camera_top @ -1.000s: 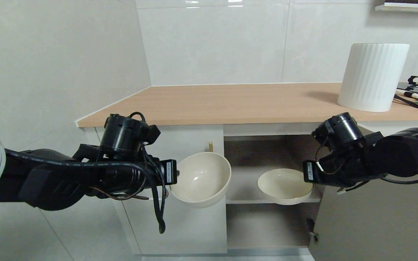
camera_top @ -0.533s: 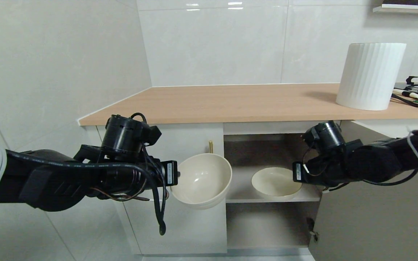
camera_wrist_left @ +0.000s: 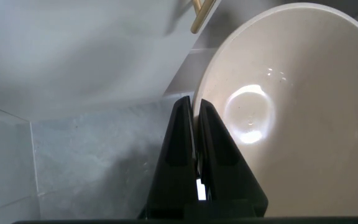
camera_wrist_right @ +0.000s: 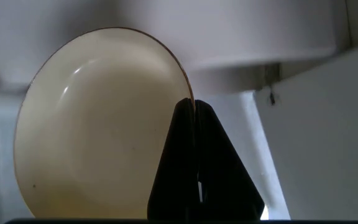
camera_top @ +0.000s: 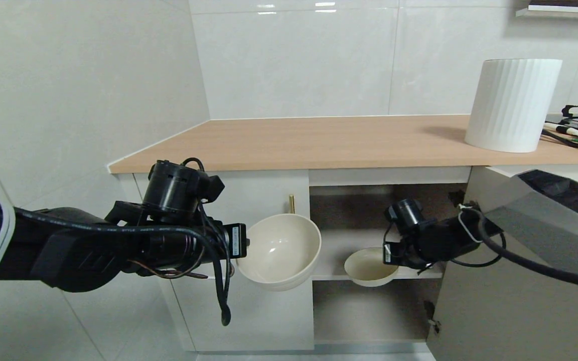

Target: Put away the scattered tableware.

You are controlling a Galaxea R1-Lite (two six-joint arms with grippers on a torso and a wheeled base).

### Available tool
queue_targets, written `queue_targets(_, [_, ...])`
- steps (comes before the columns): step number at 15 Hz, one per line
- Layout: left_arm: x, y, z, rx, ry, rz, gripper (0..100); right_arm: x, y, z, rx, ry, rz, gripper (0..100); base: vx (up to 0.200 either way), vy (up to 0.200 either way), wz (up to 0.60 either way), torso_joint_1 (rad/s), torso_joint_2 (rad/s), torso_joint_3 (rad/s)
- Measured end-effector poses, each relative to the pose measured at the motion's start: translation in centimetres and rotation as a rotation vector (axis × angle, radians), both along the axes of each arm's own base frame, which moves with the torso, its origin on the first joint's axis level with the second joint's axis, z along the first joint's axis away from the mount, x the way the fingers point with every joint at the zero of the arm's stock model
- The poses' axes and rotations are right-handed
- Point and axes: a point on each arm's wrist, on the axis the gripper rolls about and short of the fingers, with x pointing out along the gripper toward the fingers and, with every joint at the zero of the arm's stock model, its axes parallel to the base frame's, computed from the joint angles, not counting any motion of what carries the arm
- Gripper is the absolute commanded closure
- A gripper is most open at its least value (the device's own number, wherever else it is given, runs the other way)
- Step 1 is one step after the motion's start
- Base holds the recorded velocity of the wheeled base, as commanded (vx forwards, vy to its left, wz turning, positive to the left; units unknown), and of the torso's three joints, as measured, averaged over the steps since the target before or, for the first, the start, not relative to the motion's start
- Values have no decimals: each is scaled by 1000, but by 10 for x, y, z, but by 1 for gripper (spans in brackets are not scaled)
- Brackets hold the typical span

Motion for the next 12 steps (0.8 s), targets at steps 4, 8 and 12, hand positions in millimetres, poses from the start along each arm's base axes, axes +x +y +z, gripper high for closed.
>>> queue_targets(4, [0,0,0,0,0,0,100,25,-3,-23,-20,20,-23,100,0,0,0,0,0,0])
queue_targets(8, [0,0,0,1,0,1,100,53,-4,-36,-47,-1,-73,100,0,0,0,0,0,0])
queue_targets(12, [0,0,0,4,-2,4,100,76,-9,-55,-90,-53,-143,100,0,0,0,0,0,0])
